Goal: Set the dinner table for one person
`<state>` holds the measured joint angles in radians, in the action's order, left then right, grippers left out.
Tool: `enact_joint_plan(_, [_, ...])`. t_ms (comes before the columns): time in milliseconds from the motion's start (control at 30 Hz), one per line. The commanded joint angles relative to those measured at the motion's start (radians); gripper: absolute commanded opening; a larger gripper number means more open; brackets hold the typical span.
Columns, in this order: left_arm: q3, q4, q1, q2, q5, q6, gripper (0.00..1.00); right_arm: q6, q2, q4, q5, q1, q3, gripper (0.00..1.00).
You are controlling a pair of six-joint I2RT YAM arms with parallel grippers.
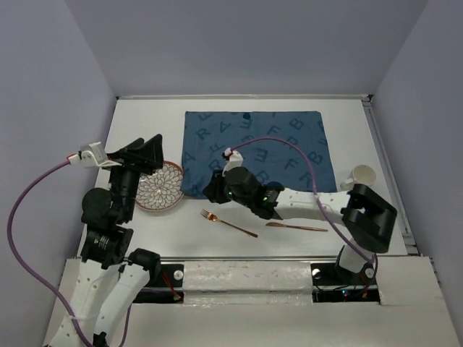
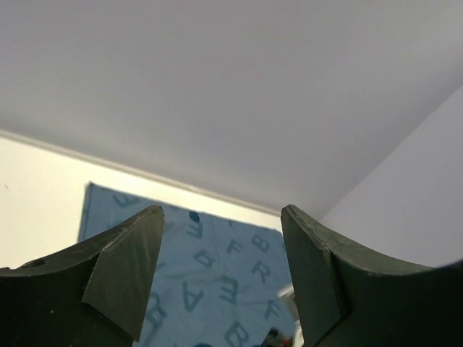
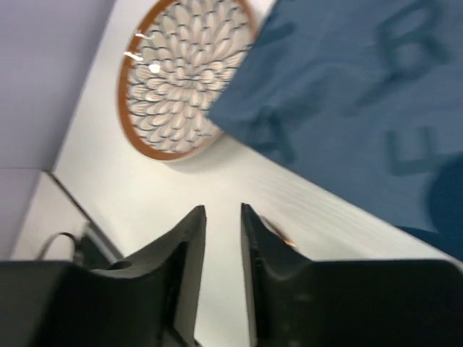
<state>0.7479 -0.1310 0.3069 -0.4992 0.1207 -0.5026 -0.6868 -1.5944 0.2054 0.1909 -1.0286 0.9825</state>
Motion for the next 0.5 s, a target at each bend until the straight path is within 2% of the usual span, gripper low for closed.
enact_joint_plan(0, [0.050,0.050,0.003,0.037,0.065,0.154,0.78,-0.128,-0.164,0.170,0.100,-0.086,0.152,0.40])
enact_joint_plan(33, [0.039,0.050,0.003,0.048,0.079,0.159,0.78,-0.155,-0.197,0.167,0.120,-0.097,0.197,0.48])
enact_joint_plan(100, [0.024,0.044,0.003,0.056,0.079,0.165,0.79,-0.195,-0.278,0.166,0.131,-0.117,0.232,0.55])
enact_joint_plan(233, [0.005,0.034,0.003,0.068,0.071,0.180,0.80,-0.212,-0.378,0.123,0.163,-0.128,0.326,0.63])
enact_joint_plan(467, [-0.030,0.018,0.001,0.119,0.066,0.184,0.83,-0.301,-0.509,0.071,0.179,-0.137,0.433,0.60])
